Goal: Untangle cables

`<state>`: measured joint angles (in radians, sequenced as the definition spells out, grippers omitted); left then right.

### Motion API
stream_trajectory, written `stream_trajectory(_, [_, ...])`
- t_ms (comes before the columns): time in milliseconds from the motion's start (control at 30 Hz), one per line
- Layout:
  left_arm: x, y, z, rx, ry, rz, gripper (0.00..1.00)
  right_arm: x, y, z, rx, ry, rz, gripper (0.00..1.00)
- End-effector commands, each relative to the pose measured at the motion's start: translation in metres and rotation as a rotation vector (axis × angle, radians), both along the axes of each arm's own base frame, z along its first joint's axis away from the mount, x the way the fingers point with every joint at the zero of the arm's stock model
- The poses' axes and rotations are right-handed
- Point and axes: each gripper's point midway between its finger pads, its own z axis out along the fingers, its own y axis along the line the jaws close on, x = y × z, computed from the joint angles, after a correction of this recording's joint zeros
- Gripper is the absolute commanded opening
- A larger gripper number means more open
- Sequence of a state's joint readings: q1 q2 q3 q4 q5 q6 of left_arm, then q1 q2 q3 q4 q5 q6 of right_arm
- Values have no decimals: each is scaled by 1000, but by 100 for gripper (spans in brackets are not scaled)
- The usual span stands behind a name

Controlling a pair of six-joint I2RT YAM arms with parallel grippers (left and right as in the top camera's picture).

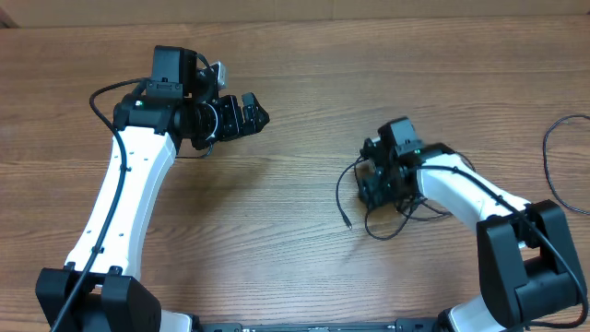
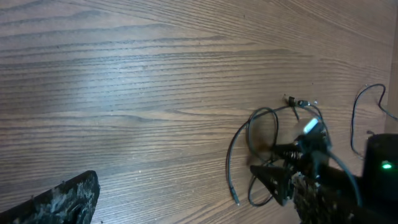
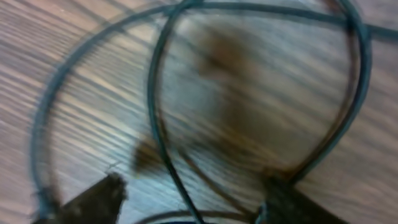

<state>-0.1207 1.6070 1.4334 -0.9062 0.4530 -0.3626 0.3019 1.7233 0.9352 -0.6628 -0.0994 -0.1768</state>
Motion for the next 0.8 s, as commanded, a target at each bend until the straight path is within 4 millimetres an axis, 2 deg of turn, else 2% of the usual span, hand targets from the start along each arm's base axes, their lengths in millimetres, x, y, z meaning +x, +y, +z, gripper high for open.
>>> stream_trajectory(0, [0, -3, -2, 1, -2, -22, 99, -5, -4, -6, -14, -8, 8, 58])
stream_trajectory(33, [0, -3, -2, 1, -2, -22, 99, -5, -2, -8, -3, -11, 10, 49])
stream_trajectory(100, [0, -3, -2, 1, -2, -22, 99, -5, 3, -7, 31, -11, 10, 4])
stream_trajectory(167, [0, -3, -2, 1, -2, -22, 100, -3, 8, -4, 56, -9, 2, 4])
stream_trajectory(233, [0, -3, -2, 1, -2, -22, 99, 8, 11, 6, 70, -29, -35, 4])
stream_trajectory(300, [0, -3, -2, 1, -2, -22, 99, 24, 13, 27, 88, -61, -68, 4])
stream_trajectory(400, [0, -3, -2, 1, -2, -22, 100, 53, 18, 81, 116, -148, -74, 4])
stream_trajectory(600, [0, -3, -2, 1, -2, -22, 100, 114, 20, 230, 185, -456, -92, 4])
stream_trajectory(767, [0, -3, -2, 1, -2, -22, 100, 137, -2, 311, 221, -635, -144, 4])
